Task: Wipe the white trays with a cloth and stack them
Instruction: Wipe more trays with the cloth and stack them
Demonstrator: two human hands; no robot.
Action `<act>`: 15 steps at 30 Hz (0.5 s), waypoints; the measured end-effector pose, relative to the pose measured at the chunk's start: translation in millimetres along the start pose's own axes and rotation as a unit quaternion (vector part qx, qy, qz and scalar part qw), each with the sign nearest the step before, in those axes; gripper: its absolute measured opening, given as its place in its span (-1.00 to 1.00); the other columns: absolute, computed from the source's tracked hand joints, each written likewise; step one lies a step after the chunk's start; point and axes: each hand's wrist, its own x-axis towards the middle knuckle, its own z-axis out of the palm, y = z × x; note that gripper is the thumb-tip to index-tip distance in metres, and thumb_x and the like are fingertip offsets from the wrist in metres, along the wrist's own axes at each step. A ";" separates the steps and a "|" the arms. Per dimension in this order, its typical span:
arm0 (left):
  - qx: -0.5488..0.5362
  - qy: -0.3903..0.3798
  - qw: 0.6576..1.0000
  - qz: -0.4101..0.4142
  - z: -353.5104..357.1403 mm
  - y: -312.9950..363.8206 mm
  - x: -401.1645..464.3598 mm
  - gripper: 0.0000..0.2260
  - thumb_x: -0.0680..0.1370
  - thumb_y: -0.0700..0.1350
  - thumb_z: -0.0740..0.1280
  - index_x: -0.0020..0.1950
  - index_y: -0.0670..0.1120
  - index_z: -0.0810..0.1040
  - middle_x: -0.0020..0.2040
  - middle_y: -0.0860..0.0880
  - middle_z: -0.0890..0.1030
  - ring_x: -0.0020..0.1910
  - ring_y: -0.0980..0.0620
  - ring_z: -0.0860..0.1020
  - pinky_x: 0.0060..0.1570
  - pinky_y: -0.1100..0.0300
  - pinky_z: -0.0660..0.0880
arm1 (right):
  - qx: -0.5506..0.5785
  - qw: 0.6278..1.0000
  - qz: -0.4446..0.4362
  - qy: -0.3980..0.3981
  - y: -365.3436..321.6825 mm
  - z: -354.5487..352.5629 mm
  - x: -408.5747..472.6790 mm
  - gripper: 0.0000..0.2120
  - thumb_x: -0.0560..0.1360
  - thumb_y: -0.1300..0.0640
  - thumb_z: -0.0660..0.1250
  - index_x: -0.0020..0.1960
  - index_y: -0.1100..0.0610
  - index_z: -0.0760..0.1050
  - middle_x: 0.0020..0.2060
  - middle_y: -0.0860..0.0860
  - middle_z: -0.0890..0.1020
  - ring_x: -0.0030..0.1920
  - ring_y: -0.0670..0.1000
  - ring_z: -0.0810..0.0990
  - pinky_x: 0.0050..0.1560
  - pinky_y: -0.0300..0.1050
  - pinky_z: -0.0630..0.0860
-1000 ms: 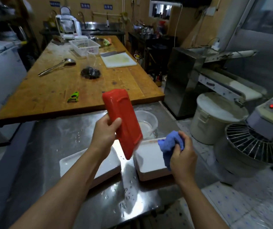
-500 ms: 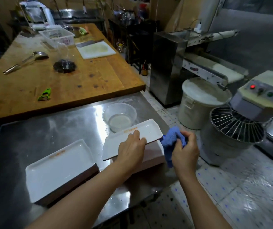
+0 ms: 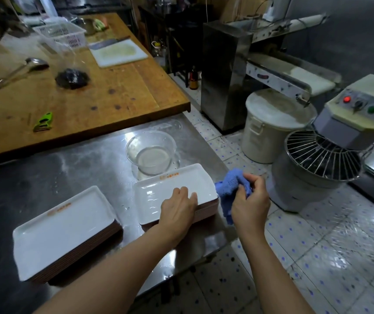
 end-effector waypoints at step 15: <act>-0.090 -0.051 0.994 0.030 11.8 -22.9 2.1 -0.52 0.54 0.07 0.27 0.41 0.04 0.21 0.20 -0.08 0.33 0.22 -0.09 0.30 -0.12 0.09 0.34 | 0.020 0.999 -0.012 -0.028 -19.3 13.7 -4.1 -0.79 0.52 0.34 0.21 0.05 0.07 0.45 -0.17 -0.15 0.50 -0.15 -0.14 0.48 -0.25 -0.52 0.37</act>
